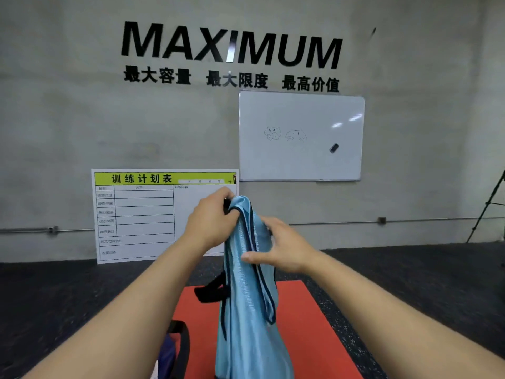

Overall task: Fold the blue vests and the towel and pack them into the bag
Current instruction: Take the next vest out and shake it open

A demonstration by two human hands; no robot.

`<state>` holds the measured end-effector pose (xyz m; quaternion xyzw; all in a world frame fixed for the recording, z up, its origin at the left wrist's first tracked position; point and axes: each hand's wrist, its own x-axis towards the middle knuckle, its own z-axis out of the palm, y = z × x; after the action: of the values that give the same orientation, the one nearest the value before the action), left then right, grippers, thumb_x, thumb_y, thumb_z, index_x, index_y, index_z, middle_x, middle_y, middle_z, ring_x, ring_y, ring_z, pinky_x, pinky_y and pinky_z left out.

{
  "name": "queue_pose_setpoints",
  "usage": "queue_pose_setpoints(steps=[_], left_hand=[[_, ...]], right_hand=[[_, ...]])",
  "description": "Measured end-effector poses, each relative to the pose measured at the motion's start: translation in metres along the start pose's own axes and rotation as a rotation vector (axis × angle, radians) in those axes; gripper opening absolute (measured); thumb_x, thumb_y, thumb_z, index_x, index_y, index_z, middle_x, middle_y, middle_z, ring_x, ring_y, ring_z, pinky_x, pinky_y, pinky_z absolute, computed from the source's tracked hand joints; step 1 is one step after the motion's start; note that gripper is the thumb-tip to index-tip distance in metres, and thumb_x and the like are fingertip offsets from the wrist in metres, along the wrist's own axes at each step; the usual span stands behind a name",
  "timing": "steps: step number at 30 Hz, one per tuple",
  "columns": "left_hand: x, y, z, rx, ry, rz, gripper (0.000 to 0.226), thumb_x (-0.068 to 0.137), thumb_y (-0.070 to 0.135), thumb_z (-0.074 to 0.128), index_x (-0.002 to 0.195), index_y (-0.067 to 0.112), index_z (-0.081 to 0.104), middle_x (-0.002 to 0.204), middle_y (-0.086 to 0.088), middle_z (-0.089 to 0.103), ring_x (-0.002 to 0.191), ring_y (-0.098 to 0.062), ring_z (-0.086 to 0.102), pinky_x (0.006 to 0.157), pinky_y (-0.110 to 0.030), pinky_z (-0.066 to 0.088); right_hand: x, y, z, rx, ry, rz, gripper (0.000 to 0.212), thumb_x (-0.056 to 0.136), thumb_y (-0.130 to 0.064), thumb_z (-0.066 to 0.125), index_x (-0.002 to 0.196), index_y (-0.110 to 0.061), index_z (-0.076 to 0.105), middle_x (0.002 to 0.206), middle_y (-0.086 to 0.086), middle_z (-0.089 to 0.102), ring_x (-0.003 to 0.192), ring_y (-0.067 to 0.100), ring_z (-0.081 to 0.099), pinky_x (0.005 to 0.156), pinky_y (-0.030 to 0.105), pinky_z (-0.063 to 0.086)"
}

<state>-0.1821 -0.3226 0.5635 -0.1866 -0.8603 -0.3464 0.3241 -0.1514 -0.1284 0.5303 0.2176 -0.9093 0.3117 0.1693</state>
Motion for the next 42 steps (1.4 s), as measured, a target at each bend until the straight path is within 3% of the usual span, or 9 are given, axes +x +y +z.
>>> queue_pose_setpoints(steps=[3, 6, 11, 14, 20, 26, 30, 33, 42], left_hand=[[0.004, 0.001, -0.014, 0.038, 0.035, 0.011, 0.007, 0.088, 0.030, 0.062, 0.085, 0.030, 0.055, 0.080, 0.011, 0.065, 0.080, -0.018, 0.062, 0.075, -0.042, 0.055], [0.002, -0.004, -0.026, 0.070, 0.053, 0.007, 0.009, 0.089, 0.030, 0.062, 0.083, 0.029, 0.055, 0.080, 0.012, 0.064, 0.079, -0.016, 0.061, 0.074, -0.041, 0.055], [-0.004, -0.020, -0.047, 0.127, 0.082, -0.020, 0.011, 0.088, 0.030, 0.063, 0.082, 0.032, 0.055, 0.079, 0.011, 0.064, 0.078, -0.020, 0.061, 0.071, -0.043, 0.055], [-0.010, -0.034, -0.060, 0.164, 0.083, -0.058, 0.008, 0.085, 0.030, 0.063, 0.081, 0.031, 0.056, 0.077, 0.012, 0.065, 0.077, -0.019, 0.062, 0.070, -0.040, 0.054], [-0.025, -0.052, -0.061, 0.194, 0.045, -0.157, 0.012, 0.087, 0.025, 0.065, 0.094, 0.031, 0.058, 0.081, 0.017, 0.067, 0.082, -0.014, 0.065, 0.078, -0.041, 0.055], [-0.034, -0.006, -0.020, -0.129, -0.110, 0.025, 0.033, 0.090, 0.045, 0.071, 0.117, 0.033, 0.059, 0.100, 0.016, 0.071, 0.099, 0.003, 0.063, 0.084, -0.021, 0.046], [-0.029, 0.017, 0.000, -0.345, -0.192, 0.030, 0.051, 0.085, 0.018, 0.080, 0.125, 0.032, 0.052, 0.107, 0.006, 0.072, 0.094, 0.000, 0.067, 0.082, -0.013, 0.052], [-0.027, 0.021, 0.010, -0.479, -0.180, 0.006, 0.048, 0.088, 0.007, 0.072, 0.121, 0.032, 0.049, 0.100, -0.002, 0.076, 0.088, -0.020, 0.071, 0.081, -0.033, 0.059], [-0.029, 0.030, 0.018, -0.483, -0.228, 0.138, 0.027, 0.094, -0.007, 0.053, 0.087, 0.018, 0.043, 0.079, -0.007, 0.047, 0.067, -0.019, 0.040, 0.064, -0.030, 0.037]], right_hand=[[0.004, 0.006, 0.012, -0.061, 0.127, 0.106, 0.059, 0.077, -0.034, 0.073, 0.132, -0.030, 0.053, 0.113, -0.011, 0.064, 0.101, 0.012, 0.063, 0.090, 0.041, 0.055], [0.003, 0.015, 0.010, -0.105, 0.152, 0.210, 0.030, 0.078, -0.024, 0.065, 0.106, -0.033, 0.061, 0.088, -0.011, 0.067, 0.082, 0.015, 0.065, 0.076, 0.037, 0.057], [-0.003, 0.035, 0.002, -0.285, 0.133, 0.283, 0.016, 0.073, -0.016, 0.058, 0.073, -0.031, 0.060, 0.075, -0.003, 0.069, 0.077, 0.026, 0.067, 0.064, 0.032, 0.053], [-0.004, 0.039, -0.012, -0.261, 0.189, 0.302, 0.025, 0.080, -0.011, 0.059, 0.082, -0.033, 0.070, 0.074, -0.001, 0.071, 0.075, 0.024, 0.067, 0.062, 0.029, 0.047], [0.007, 0.016, -0.043, 0.019, 0.363, 0.112, 0.000, 0.090, -0.025, 0.076, 0.090, -0.025, 0.077, 0.080, -0.011, 0.072, 0.076, 0.012, 0.064, 0.072, 0.034, 0.050], [0.027, -0.026, -0.045, 0.126, 0.288, 0.023, 0.015, 0.085, -0.032, 0.082, 0.079, -0.022, 0.073, 0.074, -0.001, 0.071, 0.066, 0.010, 0.058, 0.063, 0.029, 0.042], [0.030, -0.033, -0.040, 0.161, 0.265, 0.021, 0.024, 0.078, -0.035, 0.088, 0.078, -0.021, 0.068, 0.063, -0.008, 0.064, 0.051, 0.000, 0.050, 0.051, 0.017, 0.038], [0.025, -0.029, -0.038, 0.183, 0.250, 0.037, 0.028, 0.077, -0.032, 0.089, 0.085, -0.016, 0.067, 0.067, -0.002, 0.065, 0.053, 0.003, 0.049, 0.052, 0.018, 0.036], [0.010, -0.009, -0.051, 0.400, 0.273, 0.075, 0.021, 0.084, -0.017, 0.084, 0.090, -0.018, 0.064, 0.078, 0.007, 0.069, 0.076, 0.012, 0.061, 0.081, 0.033, 0.050]])
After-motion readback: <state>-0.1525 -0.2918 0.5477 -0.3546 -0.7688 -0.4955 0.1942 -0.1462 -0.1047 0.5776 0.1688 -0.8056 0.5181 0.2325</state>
